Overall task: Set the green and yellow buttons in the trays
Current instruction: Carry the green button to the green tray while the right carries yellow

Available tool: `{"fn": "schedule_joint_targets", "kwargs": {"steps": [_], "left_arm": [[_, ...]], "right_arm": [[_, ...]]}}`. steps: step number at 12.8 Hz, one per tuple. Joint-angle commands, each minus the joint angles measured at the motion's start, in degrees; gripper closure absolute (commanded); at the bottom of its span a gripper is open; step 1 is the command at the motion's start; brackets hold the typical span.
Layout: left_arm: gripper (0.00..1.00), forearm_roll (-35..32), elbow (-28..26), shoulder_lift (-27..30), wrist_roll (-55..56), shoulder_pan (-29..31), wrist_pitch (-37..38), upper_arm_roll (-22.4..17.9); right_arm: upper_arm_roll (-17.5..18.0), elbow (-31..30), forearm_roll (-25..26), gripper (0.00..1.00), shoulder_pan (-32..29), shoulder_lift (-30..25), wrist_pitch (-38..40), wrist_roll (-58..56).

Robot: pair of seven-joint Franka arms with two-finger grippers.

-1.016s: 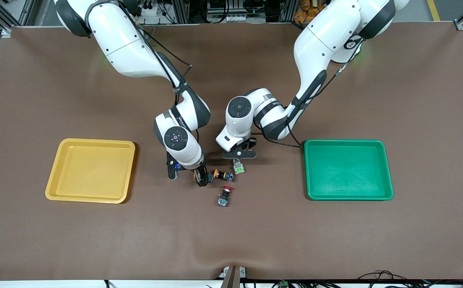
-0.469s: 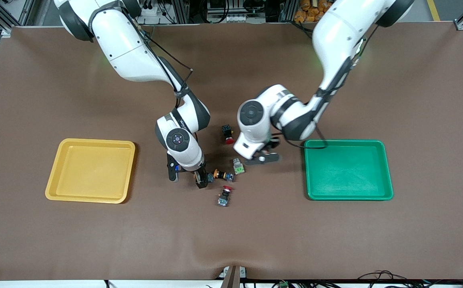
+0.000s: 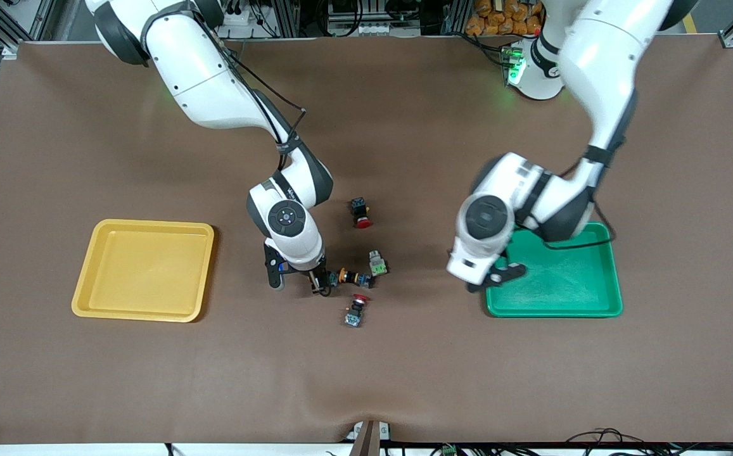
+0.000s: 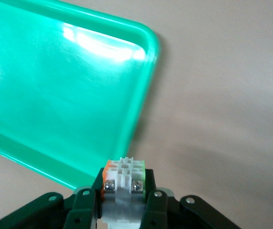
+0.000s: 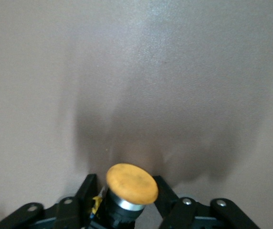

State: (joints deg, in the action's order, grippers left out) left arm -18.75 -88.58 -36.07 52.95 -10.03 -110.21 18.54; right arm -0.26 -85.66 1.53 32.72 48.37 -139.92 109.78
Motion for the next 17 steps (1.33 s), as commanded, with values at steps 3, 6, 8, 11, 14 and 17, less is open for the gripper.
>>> {"fn": "schedule_joint_targets", "kwargs": {"steps": [3,6,8,11,14,17], "left_arm": [[1.00,0.30,-2.56,0.65,-2.66,7.82,0.08,0.62],[0.25,0.12,-2.38,-1.28,-9.58,13.62,-0.35,0.62],[0.00,0.12,-2.12,-1.02,-13.74,14.95,-0.36,0.62],[0.00,0.99,-1.77,0.47,-12.79,13.82,-0.09,1.40],[0.00,1.52,0.51,0.56,-7.09,11.89,0.08,6.32],[0.00,3.63,3.50,-1.37,-1.63,6.38,-0.70,9.06]], "right_arm": [[-0.53,6.61,1.55,1.00,0.07,-1.88,13.83,0.70],[-0.53,12.96,0.76,1.00,-1.95,-3.88,29.22,-5.52],[-0.35,13.06,0.49,1.00,-4.23,-7.22,33.82,-11.14],[-0.35,12.97,0.49,1.00,-8.88,-12.14,42.16,-22.99],[-0.44,12.80,0.40,1.00,-14.07,-16.02,48.85,-36.00],[-0.53,12.36,0.93,1.00,-19.25,-17.96,51.93,-46.99]]}}
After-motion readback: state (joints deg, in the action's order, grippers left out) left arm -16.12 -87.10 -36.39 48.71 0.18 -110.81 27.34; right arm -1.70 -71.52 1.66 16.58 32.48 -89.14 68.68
